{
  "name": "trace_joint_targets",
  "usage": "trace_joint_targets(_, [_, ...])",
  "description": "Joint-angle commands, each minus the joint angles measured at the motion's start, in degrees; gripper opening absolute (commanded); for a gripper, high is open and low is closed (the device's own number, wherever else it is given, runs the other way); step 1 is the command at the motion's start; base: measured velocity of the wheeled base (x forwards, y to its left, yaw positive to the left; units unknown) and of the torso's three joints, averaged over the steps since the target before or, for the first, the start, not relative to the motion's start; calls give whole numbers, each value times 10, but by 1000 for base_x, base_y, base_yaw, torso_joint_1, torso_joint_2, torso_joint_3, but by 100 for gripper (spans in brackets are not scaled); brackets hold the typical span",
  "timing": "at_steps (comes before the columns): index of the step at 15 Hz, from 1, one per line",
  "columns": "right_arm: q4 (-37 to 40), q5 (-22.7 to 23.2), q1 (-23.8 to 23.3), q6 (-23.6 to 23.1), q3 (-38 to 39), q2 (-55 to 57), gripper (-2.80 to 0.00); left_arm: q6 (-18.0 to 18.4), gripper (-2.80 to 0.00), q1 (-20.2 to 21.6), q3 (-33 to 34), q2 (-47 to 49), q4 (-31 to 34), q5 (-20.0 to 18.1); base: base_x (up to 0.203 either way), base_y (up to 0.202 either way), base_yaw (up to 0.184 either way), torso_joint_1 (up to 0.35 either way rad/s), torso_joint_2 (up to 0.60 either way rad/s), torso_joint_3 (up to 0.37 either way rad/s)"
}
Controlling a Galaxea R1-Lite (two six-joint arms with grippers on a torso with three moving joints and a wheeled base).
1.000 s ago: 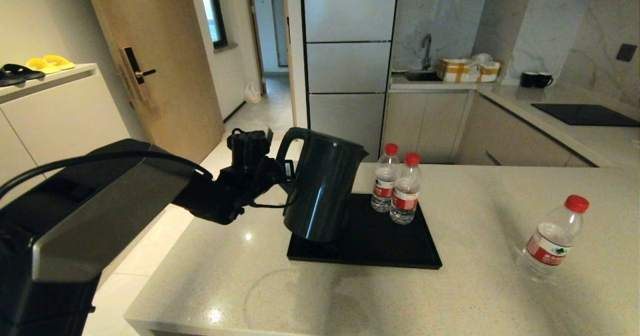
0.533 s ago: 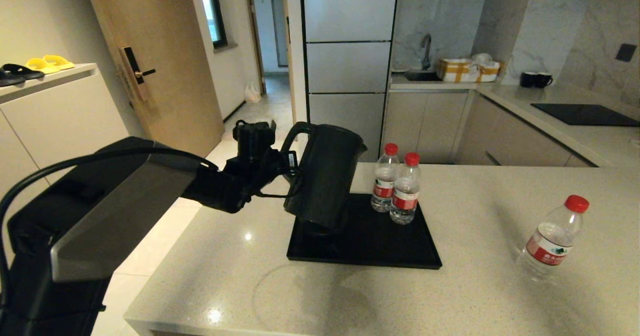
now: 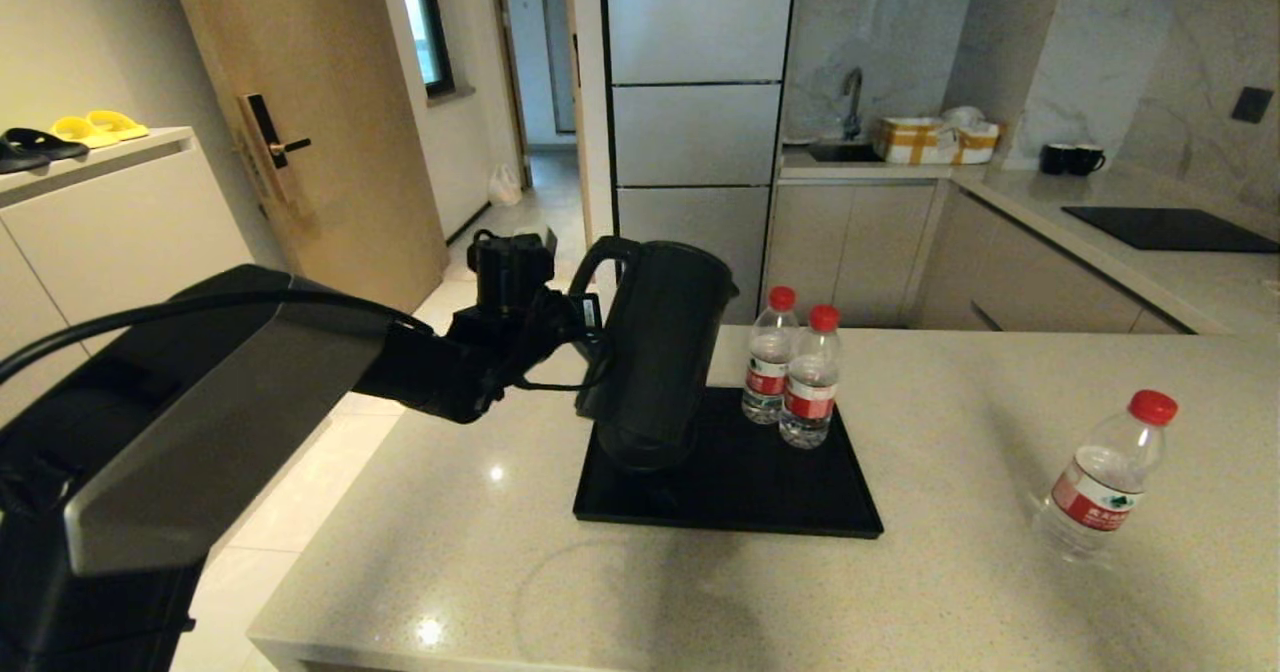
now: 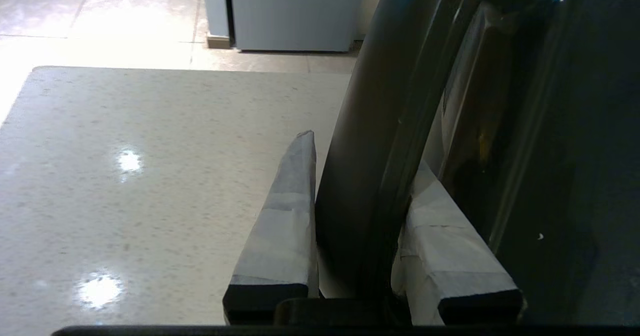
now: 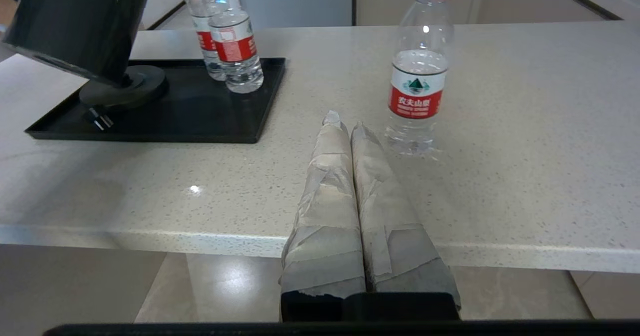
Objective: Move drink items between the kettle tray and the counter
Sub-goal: Return the kettle to its original position
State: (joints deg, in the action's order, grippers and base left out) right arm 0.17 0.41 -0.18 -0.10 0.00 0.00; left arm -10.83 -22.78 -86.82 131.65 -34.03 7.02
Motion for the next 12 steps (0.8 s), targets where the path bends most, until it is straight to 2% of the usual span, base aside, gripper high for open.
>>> trace_joint_targets(1, [0,0,0,0,1,0,-280,-1,-280,0,1,0,-4,2,0,0,0,0,0,0])
trace_joint_targets(12, [0,0,-1,0,1,0,-280,2,-280,0,-7,10,-31,24,0,0,0,0,0,0])
